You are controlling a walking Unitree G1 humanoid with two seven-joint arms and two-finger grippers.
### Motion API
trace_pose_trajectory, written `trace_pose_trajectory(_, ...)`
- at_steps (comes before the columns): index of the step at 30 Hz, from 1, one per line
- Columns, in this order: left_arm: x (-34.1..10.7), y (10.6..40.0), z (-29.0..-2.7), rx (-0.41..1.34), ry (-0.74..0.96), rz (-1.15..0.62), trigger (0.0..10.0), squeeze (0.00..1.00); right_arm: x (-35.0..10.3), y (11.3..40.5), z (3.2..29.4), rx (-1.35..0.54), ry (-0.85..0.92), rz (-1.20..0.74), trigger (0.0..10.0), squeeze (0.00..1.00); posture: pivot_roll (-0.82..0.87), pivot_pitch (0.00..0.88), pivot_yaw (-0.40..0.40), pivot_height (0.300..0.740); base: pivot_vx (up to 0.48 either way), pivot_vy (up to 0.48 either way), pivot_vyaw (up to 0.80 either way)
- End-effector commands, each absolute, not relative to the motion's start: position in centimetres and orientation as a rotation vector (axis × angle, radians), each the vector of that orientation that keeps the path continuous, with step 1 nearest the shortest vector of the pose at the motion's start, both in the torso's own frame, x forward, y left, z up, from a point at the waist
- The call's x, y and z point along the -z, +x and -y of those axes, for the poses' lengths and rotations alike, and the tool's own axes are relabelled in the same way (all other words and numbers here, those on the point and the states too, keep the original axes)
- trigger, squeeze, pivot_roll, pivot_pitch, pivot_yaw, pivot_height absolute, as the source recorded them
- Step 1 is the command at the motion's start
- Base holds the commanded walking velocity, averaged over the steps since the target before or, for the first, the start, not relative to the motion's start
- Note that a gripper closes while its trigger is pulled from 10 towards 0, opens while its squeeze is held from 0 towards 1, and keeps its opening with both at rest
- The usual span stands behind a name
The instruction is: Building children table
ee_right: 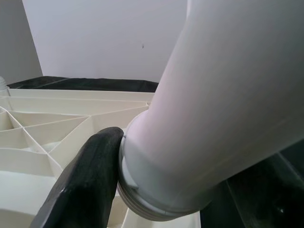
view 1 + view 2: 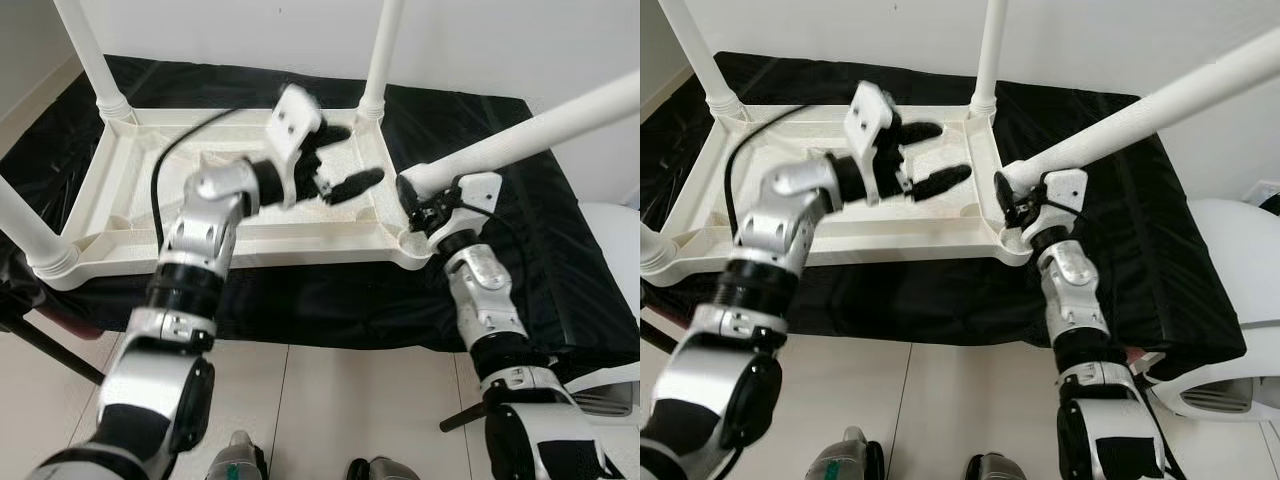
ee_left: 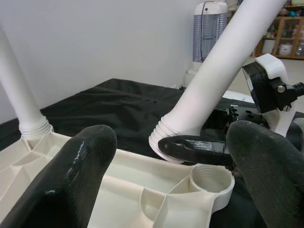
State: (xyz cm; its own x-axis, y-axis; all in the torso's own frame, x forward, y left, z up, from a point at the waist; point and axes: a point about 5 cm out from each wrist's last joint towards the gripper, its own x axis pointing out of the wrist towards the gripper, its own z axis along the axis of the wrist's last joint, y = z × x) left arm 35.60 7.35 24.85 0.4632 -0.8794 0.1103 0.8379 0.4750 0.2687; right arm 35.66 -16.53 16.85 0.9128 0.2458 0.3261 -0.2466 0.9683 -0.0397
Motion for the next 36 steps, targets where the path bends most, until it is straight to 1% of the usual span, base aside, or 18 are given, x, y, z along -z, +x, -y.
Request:
trace_pose_trajectory(1, -24.8, 37.3, -9.5, 0.538, 0.107, 0.264, 10.0, 0.00, -16.7, 35.4, 16.6, -0.228, 0.016, 0.354, 10.0, 0.00, 0.06, 0.012, -0.041, 0.740, 0.000, 0.000, 0.00)
trace_pose_trajectory(4, -22.3, 37.0, -11.4, 0.357, 0.090, 0.231, 10.0, 0.00, -16.0, 34.9, 15.6, -0.185, 0.066, 0.375, 10.0, 0.00, 0.06, 0.009, -0.040, 0.740, 0.000, 0.000, 0.00)
trace_pose_trajectory(6, -21.4, 36.8, -12.3, 0.296, 0.061, 0.216, 10.0, 0.00, -15.8, 34.7, 15.3, -0.166, 0.087, 0.387, 10.0, 0.00, 0.05, 0.007, -0.038, 0.740, 0.000, 0.000, 0.00)
trace_pose_trajectory(10, -20.9, 36.5, -12.9, 0.260, 0.065, 0.215, 10.0, 0.00, -15.8, 34.6, 15.3, -0.156, 0.099, 0.387, 10.0, 0.00, 0.05, 0.006, -0.037, 0.740, 0.000, 0.000, 0.00)
trace_pose_trajectory(15, -19.6, 35.9, -14.2, 0.232, 0.079, 0.189, 10.0, 0.00, -15.8, 34.5, 16.1, -0.124, 0.085, 0.393, 10.0, 0.00, 0.05, 0.004, -0.040, 0.740, 0.000, 0.000, 0.00)
trace_pose_trajectory(17, -19.2, 35.8, -15.0, 0.196, 0.084, 0.188, 10.0, 0.00, -15.9, 34.4, 16.8, -0.087, 0.078, 0.402, 10.0, 0.00, 0.05, 0.001, -0.040, 0.740, 0.000, 0.000, 0.00)
trace_pose_trajectory(19, -19.2, 35.8, -15.0, 0.196, 0.084, 0.188, 10.0, 0.00, -15.9, 34.4, 16.8, -0.087, 0.078, 0.402, 10.0, 0.00, 0.05, 0.001, -0.040, 0.740, 0.000, 0.000, 0.00)
trace_pose_trajectory(20, -19.1, 35.9, -15.5, 0.156, 0.091, 0.182, 10.0, 0.00, -15.9, 34.4, 17.0, -0.067, 0.079, 0.403, 10.0, 0.00, 0.05, 0.000, -0.037, 0.740, 0.000, 0.000, 0.00)
trace_pose_trajectory(21, -19.1, 35.9, -15.5, 0.156, 0.091, 0.182, 10.0, 0.00, -15.9, 34.4, 17.0, -0.067, 0.079, 0.403, 10.0, 0.00, 0.05, 0.000, -0.037, 0.740, 0.000, 0.000, 0.00)
trace_pose_trajectory(22, -19.0, 36.2, -16.1, 0.105, 0.080, 0.174, 10.0, 0.00, -15.9, 34.4, 17.2, -0.048, 0.081, 0.406, 10.0, 0.00, 0.05, 0.000, -0.034, 0.740, 0.000, 0.000, 0.00)
trace_pose_trajectory(24, -19.0, 36.2, -16.1, 0.105, 0.080, 0.174, 10.0, 0.00, -15.9, 34.4, 17.2, -0.048, 0.081, 0.406, 10.0, 0.00, 0.05, 0.000, -0.034, 0.740, 0.000, 0.000, 0.00)
trace_pose_trajectory(27, -18.8, 36.4, -17.1, 0.020, 0.049, 0.161, 10.0, 0.00, -15.9, 34.5, 16.8, -0.036, 0.079, 0.410, 10.0, 0.00, 0.04, 0.000, -0.022, 0.740, 0.000, 0.000, 0.00)
trace_pose_trajectory(30, -18.6, 36.0, -18.9, -0.125, 0.002, 0.141, 10.0, 0.00, -15.7, 34.5, 16.7, -0.035, 0.084, 0.407, 10.0, 0.00, 0.04, 0.000, -0.010, 0.740, 0.000, 0.000, 0.00)
trace_pose_trajectory(31, -18.6, 36.0, -18.9, -0.125, 0.002, 0.141, 10.0, 0.00, -15.7, 34.5, 16.7, -0.035, 0.084, 0.407, 10.0, 0.00, 0.04, 0.000, -0.010, 0.740, 0.000, 0.000, 0.00)
trace_pose_trajectory(33, -18.2, 35.6, -19.7, -0.202, -0.060, 0.131, 10.0, 0.00, -15.4, 34.3, 16.7, -0.034, 0.077, 0.401, 10.0, 0.00, 0.04, 0.000, -0.009, 0.740, 0.000, 0.000, 0.00)
trace_pose_trajectory(36, -18.0, 35.3, -19.9, -0.234, -0.067, 0.136, 10.0, 0.00, -15.3, 34.3, 16.7, -0.031, 0.078, 0.398, 10.0, 0.00, 0.04, 0.000, -0.009, 0.740, 0.000, 0.000, 0.00)
